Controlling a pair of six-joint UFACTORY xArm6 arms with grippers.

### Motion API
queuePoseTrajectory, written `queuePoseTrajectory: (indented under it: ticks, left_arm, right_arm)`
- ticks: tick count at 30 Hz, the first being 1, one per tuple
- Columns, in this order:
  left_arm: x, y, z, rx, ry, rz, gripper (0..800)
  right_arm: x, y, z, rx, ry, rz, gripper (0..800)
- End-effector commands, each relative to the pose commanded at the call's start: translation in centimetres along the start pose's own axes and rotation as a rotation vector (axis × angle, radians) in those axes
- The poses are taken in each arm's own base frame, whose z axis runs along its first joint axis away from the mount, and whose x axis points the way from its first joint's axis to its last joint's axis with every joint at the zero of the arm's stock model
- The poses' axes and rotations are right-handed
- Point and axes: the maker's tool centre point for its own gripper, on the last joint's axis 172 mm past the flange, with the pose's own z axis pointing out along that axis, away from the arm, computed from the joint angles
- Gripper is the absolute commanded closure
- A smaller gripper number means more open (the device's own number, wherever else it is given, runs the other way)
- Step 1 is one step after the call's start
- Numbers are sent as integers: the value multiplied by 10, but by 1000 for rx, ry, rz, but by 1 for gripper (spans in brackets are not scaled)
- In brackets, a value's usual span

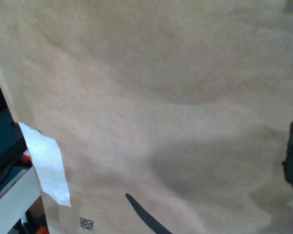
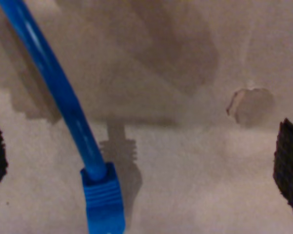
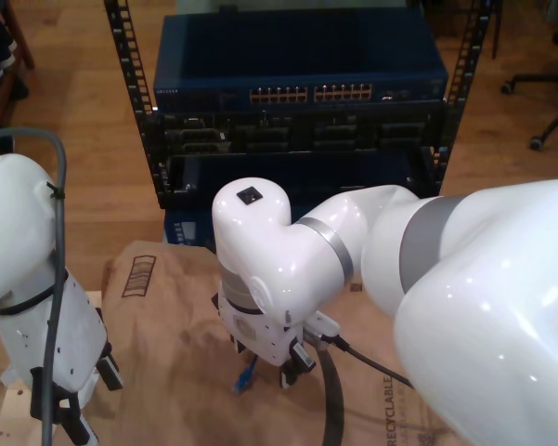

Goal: Grab the cable and plug it in

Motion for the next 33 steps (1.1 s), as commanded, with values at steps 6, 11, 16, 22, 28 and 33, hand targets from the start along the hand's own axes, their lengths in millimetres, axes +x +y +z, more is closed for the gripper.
queuePoseTrajectory:
  ticks: [6,11,16,22,28,33]
  left_arm:
    - [1,0,0,-1,-1,-3,2]
    - [0,0,0,0,-1,-1,2]
    - [1,0,0,1,-2,-3,2]
    - [0,0,0,1,-1,-2,2]
    - [0,0,0,0,-1,-1,2]
    - [-7,9,-15,-37,-14,8,2]
  right_arm:
    - [2,-4,5,11,3,4,139]
    - [3,-4,6,9,2,5,172]
    - [6,-9,5,34,3,17,281]
    - [6,-11,4,44,-14,41,489]
    - [11,-21,1,87,-36,90,767]
    - [15,-25,-19,129,-102,186,773]
